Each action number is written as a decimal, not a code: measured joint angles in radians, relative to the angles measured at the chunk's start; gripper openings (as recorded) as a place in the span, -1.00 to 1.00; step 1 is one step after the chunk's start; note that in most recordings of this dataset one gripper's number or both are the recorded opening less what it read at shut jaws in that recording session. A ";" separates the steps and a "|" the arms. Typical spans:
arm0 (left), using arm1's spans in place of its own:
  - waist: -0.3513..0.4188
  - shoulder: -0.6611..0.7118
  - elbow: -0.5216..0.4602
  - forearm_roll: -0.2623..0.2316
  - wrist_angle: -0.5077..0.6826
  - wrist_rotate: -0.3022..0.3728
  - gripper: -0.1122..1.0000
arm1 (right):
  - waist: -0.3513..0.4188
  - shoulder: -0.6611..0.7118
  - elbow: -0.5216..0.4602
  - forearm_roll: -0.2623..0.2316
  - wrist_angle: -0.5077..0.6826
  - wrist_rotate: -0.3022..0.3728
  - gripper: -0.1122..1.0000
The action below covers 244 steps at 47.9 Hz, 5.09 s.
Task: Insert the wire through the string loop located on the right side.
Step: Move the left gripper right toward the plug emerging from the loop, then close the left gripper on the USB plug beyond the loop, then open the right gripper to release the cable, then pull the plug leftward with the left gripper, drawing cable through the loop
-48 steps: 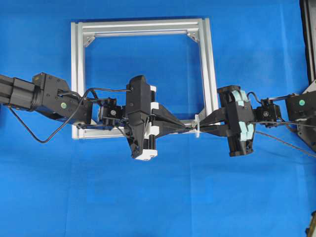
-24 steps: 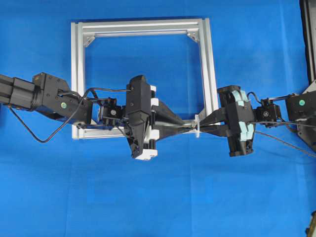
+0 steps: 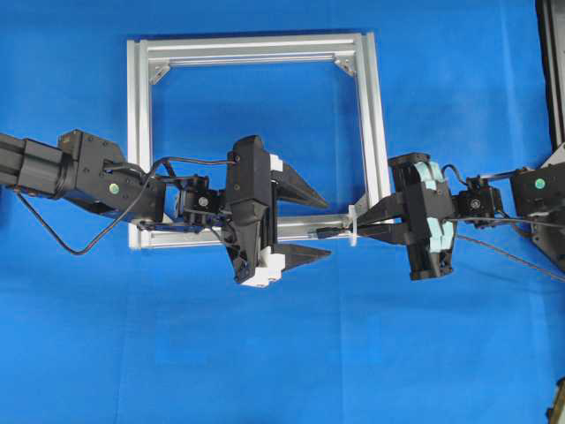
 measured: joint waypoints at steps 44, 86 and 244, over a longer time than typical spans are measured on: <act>-0.002 0.129 -0.040 0.000 -0.006 -0.009 0.76 | 0.000 -0.002 0.000 0.000 0.000 0.000 -0.85; 0.000 0.129 -0.038 -0.003 -0.011 -0.018 -0.63 | 0.002 0.000 0.000 0.002 0.000 -0.002 -0.85; -0.063 -0.457 0.736 -0.002 -0.117 -0.021 0.00 | 0.002 -0.002 -0.008 0.000 0.077 0.017 0.58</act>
